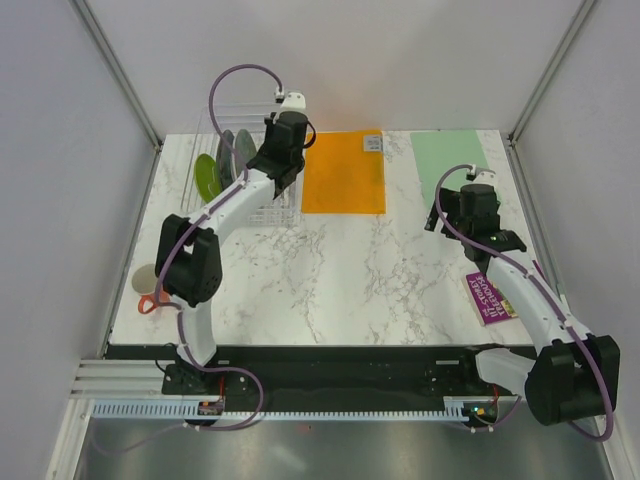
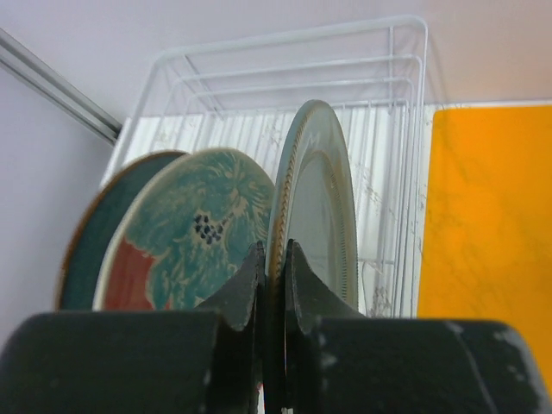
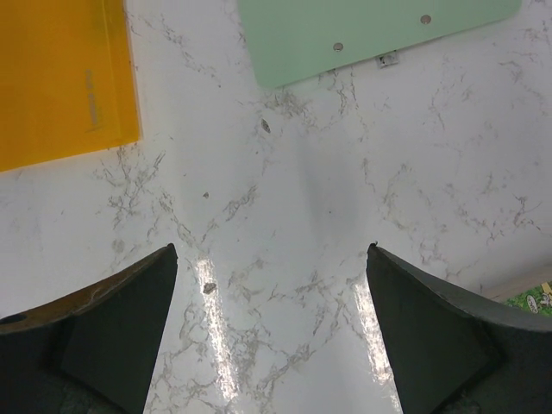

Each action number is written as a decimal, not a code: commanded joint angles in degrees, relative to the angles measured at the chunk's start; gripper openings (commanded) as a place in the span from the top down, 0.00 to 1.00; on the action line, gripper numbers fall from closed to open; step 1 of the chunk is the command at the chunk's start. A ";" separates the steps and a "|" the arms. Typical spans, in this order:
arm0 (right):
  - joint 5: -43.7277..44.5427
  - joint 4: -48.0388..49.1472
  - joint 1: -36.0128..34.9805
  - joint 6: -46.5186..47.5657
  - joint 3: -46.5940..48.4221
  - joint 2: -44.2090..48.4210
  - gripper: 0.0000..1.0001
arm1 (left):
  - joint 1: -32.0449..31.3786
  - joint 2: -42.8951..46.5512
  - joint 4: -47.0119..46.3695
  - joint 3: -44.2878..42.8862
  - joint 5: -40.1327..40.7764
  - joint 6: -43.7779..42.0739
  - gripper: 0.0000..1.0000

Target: Unload the plates from the dish rack

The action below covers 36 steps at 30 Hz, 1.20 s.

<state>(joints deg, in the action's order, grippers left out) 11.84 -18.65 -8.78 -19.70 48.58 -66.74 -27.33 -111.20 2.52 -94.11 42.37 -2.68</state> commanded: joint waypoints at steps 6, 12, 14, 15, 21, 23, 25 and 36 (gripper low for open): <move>-2.16 -2.26 -0.01 1.33 2.49 3.01 0.02 | -4.21 8.35 -6.23 -11.46 12.74 -18.59 0.98; -10.33 -1.39 -0.10 1.07 2.84 6.53 0.02 | -5.54 23.28 17.15 -7.53 -4.69 3.79 0.98; -15.31 0.01 -0.01 0.37 3.19 6.88 0.02 | -5.63 30.55 18.74 -2.86 -10.61 9.84 0.98; -16.74 0.28 -0.01 0.11 3.45 6.89 0.02 | -5.54 32.60 18.66 1.77 -15.34 11.71 0.98; -30.52 6.42 -0.01 -5.07 3.11 5.74 0.02 | -5.54 43.50 16.82 14.97 -32.58 24.02 0.98; -34.67 12.63 -0.10 -7.79 1.09 5.66 0.02 | -5.54 45.44 12.98 18.68 -35.85 27.79 0.98; -40.21 17.40 -0.01 -12.71 -1.36 5.22 0.02 | -5.54 47.73 9.10 24.56 -41.65 30.09 0.98; -47.78 27.35 -0.10 -17.56 -6.91 1.36 0.02 | -5.54 48.18 -12.18 39.79 -57.83 42.84 0.98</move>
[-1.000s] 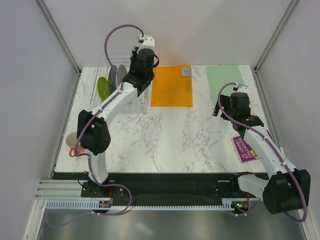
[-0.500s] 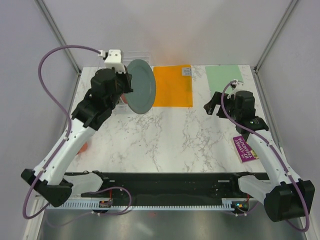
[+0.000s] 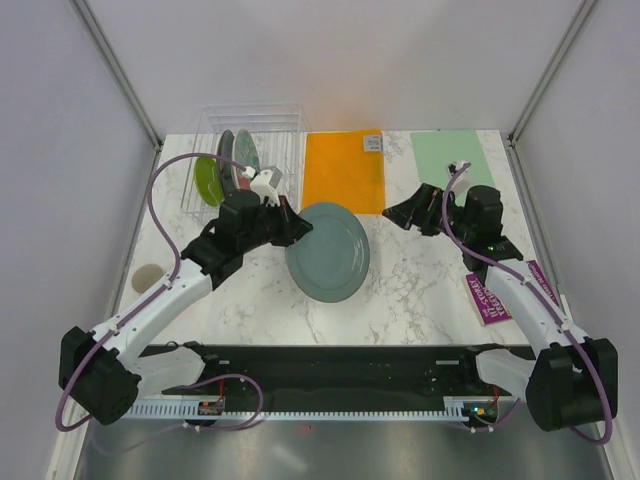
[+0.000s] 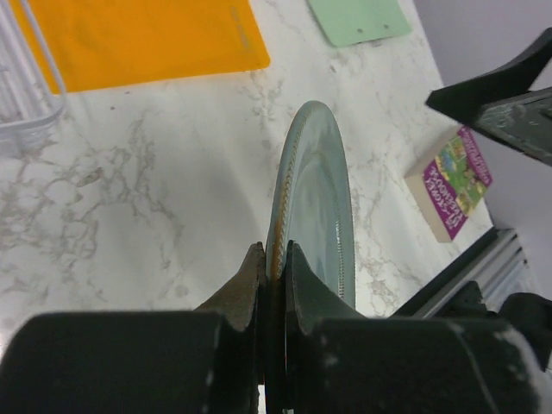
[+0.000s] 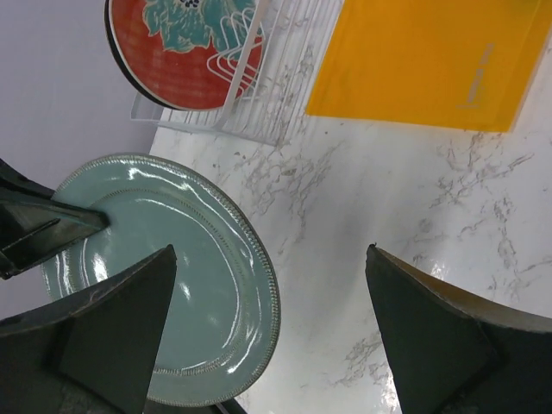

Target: Unload the plates from the dish rack

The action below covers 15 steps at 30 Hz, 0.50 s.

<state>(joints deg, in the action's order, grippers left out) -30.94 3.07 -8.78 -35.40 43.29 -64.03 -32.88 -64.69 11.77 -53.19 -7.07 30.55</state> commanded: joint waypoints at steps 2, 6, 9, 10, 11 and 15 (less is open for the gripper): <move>-6.67 6.77 -0.19 -2.39 -2.41 -2.06 0.02 | 0.01 0.97 -24.33 -0.17 -9.18 10.93 0.98; -8.17 7.65 -0.19 -2.57 -4.43 -2.33 0.02 | 0.01 -0.09 -29.34 1.42 -11.73 13.13 0.98; -9.93 9.23 -0.19 -3.18 -5.49 -2.06 0.02 | 0.01 -1.23 -32.77 2.65 -13.23 15.07 0.98; -10.37 10.02 -0.19 -3.27 -5.67 -1.98 0.03 | 0.01 -1.58 -33.47 2.91 -13.41 15.77 0.98; -11.24 10.72 -0.10 -3.62 -5.84 -1.71 0.05 | 0.01 -1.93 -34.61 3.35 -13.58 16.12 0.98; -14.49 12.84 -0.10 -6.43 -6.81 -1.10 0.14 | 0.01 -3.60 -37.34 4.41 -13.67 17.27 0.98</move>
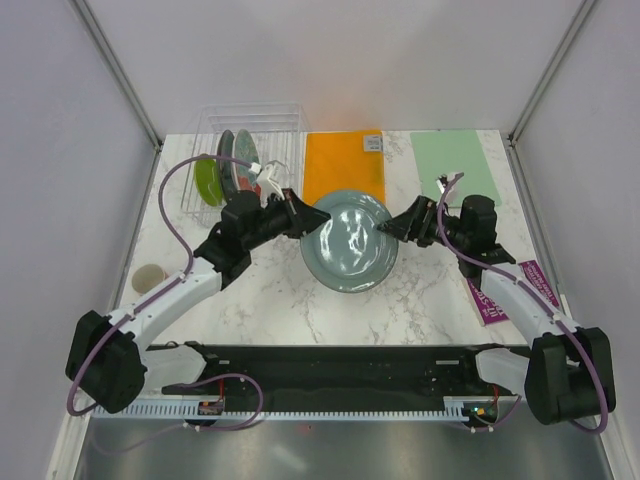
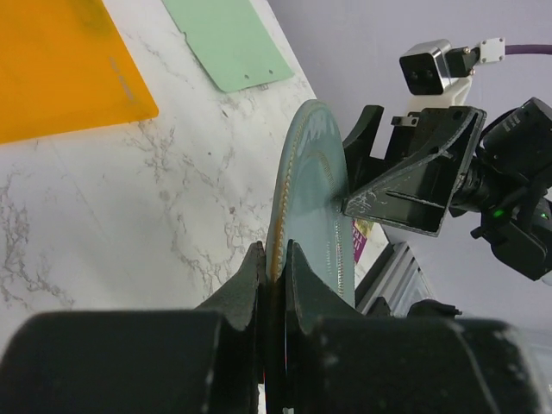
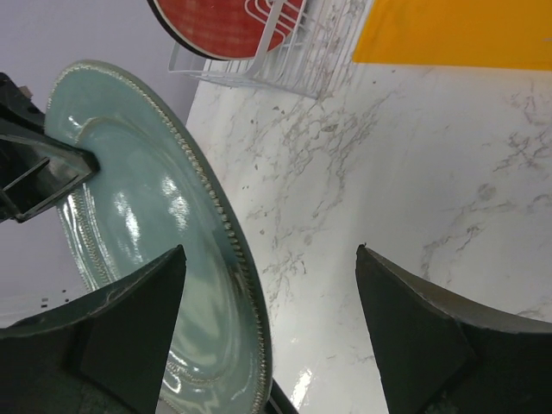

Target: Unload the plates from the dish rack

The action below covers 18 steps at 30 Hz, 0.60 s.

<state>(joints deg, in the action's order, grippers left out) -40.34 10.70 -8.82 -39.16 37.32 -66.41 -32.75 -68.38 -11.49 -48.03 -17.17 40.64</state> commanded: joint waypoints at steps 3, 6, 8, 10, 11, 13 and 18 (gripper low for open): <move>-5.54 5.39 -0.23 -3.47 -1.81 2.25 0.17 | -0.12 -1.49 -15.05 -1.45 -3.57 7.17 0.98; -6.07 5.56 -0.32 -4.08 -2.78 3.31 0.26 | -0.12 -2.98 -16.11 -2.33 -3.31 7.17 0.98; -6.86 6.00 -0.50 -4.96 -3.22 3.57 0.34 | -0.12 -4.39 -16.64 -3.29 -3.40 7.08 0.98; -7.38 6.00 -0.41 -5.05 -3.74 3.57 0.43 | -0.03 -5.36 -16.99 -4.26 -3.57 6.99 0.98; -7.47 6.00 -0.50 -5.05 -3.92 3.83 0.53 | -0.03 -6.14 -16.99 -5.13 -3.66 6.91 0.98; -7.56 5.39 -0.50 -4.88 -4.10 4.10 0.64 | -0.03 -6.68 -16.99 -6.02 -3.75 6.47 0.98; -9.84 6.52 -0.50 -5.93 -5.15 4.19 0.96 | 0.32 -9.92 -18.48 -9.45 -5.85 6.29 0.98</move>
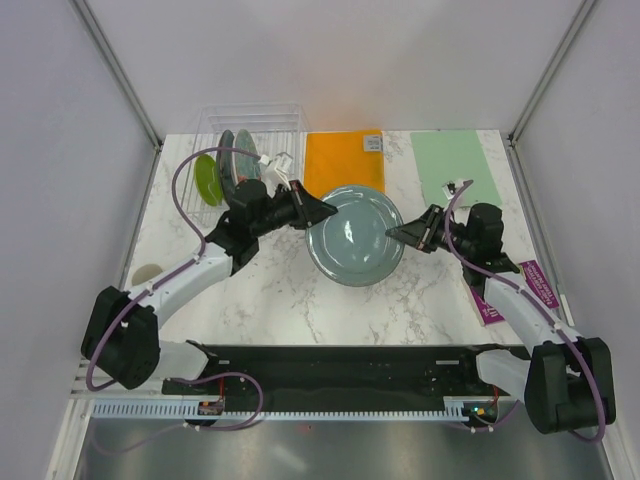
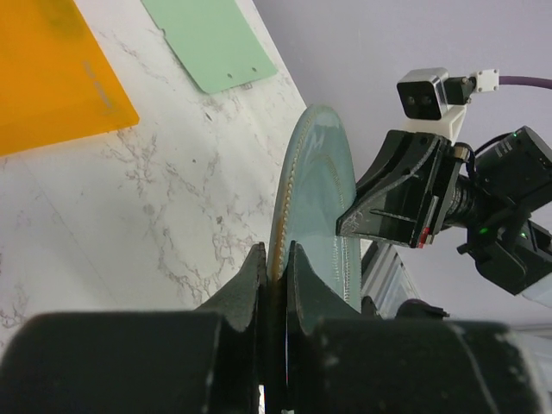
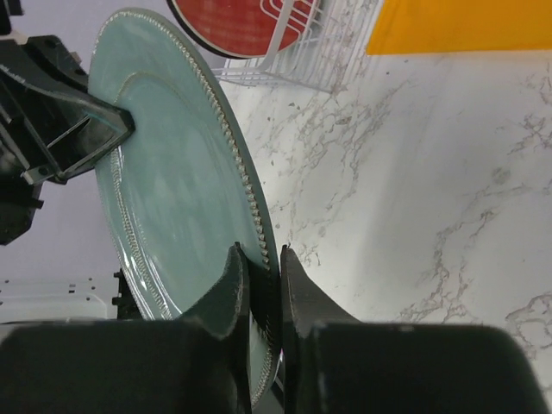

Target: Unload the plates from the dish rack

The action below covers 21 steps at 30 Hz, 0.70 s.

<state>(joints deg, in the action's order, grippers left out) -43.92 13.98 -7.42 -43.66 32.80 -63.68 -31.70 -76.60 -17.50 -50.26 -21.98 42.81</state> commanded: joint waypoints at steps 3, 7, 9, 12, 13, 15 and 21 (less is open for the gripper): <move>-6.70 4.12 -1.81 -2.30 -1.15 2.07 1.00 | -0.64 -2.94 -13.09 -8.27 -1.66 4.48 0.98; -2.76 -2.09 -1.90 -0.21 0.07 5.57 1.00 | -0.11 -3.91 -10.99 -8.19 -1.67 2.99 0.78; -0.47 -6.83 -1.90 1.11 1.56 6.98 1.00 | -0.03 -3.47 -6.79 -8.10 -0.09 -0.24 0.58; 4.01 -13.86 -1.63 3.92 3.75 9.18 1.00 | -0.03 -1.63 1.02 -7.93 4.56 -6.13 0.26; 5.93 -15.80 -1.46 5.24 4.20 10.06 1.00 | -0.03 -1.02 2.80 -7.49 6.14 -7.64 0.22; 7.53 -18.44 -1.02 6.04 4.82 10.68 1.00 | 0.06 1.18 5.44 -6.61 11.67 -10.88 0.18; 9.82 -19.87 0.13 7.53 3.68 9.46 1.00 | 0.15 8.64 10.29 -2.13 23.89 -16.25 0.11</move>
<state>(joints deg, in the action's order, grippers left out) -35.09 -8.16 -7.79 -36.88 34.02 -54.59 -31.68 -74.15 -9.65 -54.11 -9.04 34.30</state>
